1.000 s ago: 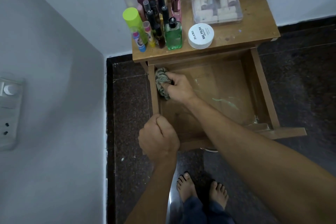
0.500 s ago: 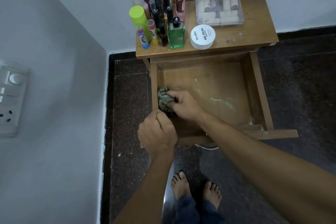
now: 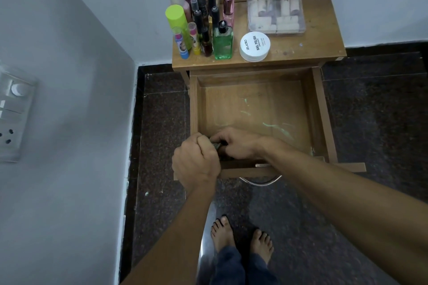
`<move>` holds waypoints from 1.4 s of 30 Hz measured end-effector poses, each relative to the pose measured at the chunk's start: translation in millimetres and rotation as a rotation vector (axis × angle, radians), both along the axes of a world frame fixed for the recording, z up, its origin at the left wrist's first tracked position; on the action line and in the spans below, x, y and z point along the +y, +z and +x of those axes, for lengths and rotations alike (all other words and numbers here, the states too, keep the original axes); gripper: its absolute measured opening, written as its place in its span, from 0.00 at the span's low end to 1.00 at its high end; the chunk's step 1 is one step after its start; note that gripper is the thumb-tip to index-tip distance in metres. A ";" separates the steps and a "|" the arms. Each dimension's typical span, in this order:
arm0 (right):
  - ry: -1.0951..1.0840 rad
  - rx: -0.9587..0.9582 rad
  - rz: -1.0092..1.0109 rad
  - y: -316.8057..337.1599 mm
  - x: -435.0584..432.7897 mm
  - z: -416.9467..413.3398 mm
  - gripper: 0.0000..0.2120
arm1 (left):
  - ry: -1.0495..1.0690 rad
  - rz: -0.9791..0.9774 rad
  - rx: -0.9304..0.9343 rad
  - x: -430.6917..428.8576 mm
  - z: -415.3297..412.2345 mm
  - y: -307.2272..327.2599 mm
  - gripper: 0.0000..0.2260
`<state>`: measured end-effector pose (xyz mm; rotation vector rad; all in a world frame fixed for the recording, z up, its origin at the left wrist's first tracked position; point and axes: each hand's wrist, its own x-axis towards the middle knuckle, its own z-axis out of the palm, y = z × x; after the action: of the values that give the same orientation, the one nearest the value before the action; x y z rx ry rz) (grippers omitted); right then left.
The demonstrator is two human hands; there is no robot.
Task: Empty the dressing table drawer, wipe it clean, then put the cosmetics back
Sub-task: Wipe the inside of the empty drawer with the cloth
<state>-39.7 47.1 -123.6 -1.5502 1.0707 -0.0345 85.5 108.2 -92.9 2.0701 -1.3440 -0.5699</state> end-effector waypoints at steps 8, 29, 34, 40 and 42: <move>0.313 0.217 0.008 27.2 -23.6 8.3 0.22 | -0.013 0.048 -0.046 -0.9 -0.8 2.0 0.16; 0.319 0.358 0.328 31.0 -28.1 -88.9 0.22 | -0.051 0.138 -0.089 -4.2 -1.6 1.2 0.17; 0.377 0.419 0.325 37.4 -30.1 -110.6 0.19 | -0.029 0.161 -0.104 -4.3 -4.0 3.0 0.17; 0.386 0.519 0.308 39.2 -30.9 -112.8 0.15 | -0.016 0.151 -0.124 -3.8 -6.7 4.1 0.16; 0.425 0.617 0.303 47.9 -30.7 -118.5 0.16 | -0.011 0.151 -0.138 -3.2 -6.9 4.9 0.17</move>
<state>-158.1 16.4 -75.7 -1.5081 1.1201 0.9067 78.7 105.0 -88.0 2.2611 -1.4290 -0.5577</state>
